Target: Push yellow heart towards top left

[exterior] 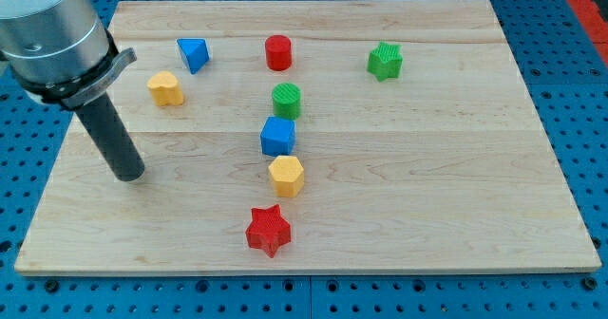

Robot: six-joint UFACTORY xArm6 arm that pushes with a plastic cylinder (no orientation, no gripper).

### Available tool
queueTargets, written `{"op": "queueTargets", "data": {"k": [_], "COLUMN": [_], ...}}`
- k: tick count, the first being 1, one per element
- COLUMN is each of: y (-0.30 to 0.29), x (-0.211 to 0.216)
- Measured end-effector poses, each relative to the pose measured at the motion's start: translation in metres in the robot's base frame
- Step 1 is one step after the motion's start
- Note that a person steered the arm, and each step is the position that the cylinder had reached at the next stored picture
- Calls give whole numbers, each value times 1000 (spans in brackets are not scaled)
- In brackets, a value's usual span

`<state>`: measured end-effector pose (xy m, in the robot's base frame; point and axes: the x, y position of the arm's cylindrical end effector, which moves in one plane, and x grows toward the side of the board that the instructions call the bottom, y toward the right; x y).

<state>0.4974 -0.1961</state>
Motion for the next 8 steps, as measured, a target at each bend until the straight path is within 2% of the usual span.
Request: {"op": "queueTargets", "data": {"k": [2, 6, 8], "y": [50, 49, -16], "x": [-51, -106, -115]}}
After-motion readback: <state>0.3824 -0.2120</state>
